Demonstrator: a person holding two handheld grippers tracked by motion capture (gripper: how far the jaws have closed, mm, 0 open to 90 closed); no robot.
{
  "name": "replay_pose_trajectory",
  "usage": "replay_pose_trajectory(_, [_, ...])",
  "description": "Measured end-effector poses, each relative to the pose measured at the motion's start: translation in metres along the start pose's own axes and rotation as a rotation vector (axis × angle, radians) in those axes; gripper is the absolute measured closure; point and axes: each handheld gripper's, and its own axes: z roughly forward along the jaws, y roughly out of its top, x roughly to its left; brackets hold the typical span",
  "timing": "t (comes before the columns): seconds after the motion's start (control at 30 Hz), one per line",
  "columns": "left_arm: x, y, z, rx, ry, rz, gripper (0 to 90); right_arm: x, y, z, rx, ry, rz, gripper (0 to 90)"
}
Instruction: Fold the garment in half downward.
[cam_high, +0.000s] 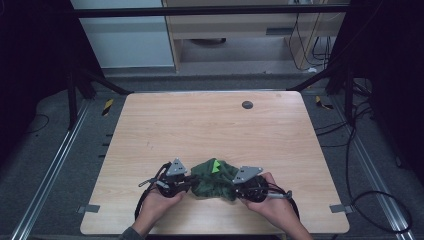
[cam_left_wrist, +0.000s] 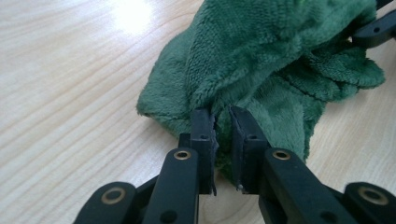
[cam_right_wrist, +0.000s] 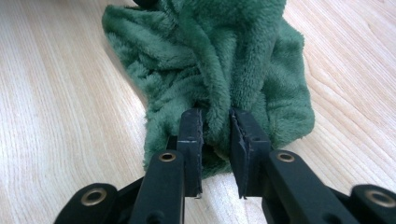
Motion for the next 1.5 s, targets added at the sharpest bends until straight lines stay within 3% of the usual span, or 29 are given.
replay_pose_trajectory(0.47, [-0.004, -0.01, -0.004, -0.028, 0.0, -0.018, 77.0, 0.001, -0.009, -0.001, 0.01, -0.014, 0.004, 66.9])
replay_pose_trajectory(0.97, [-0.006, -0.018, -0.004, -0.033, 0.004, -0.033, 73.8, 0.005, -0.013, 0.0, 0.015, 0.007, -0.008, 65.3])
replay_pose_trajectory(1.5, [-0.009, -0.022, -0.009, -0.038, -0.002, -0.045, 71.2, 0.003, -0.017, 0.0, 0.017, 0.002, 0.02, 61.0])
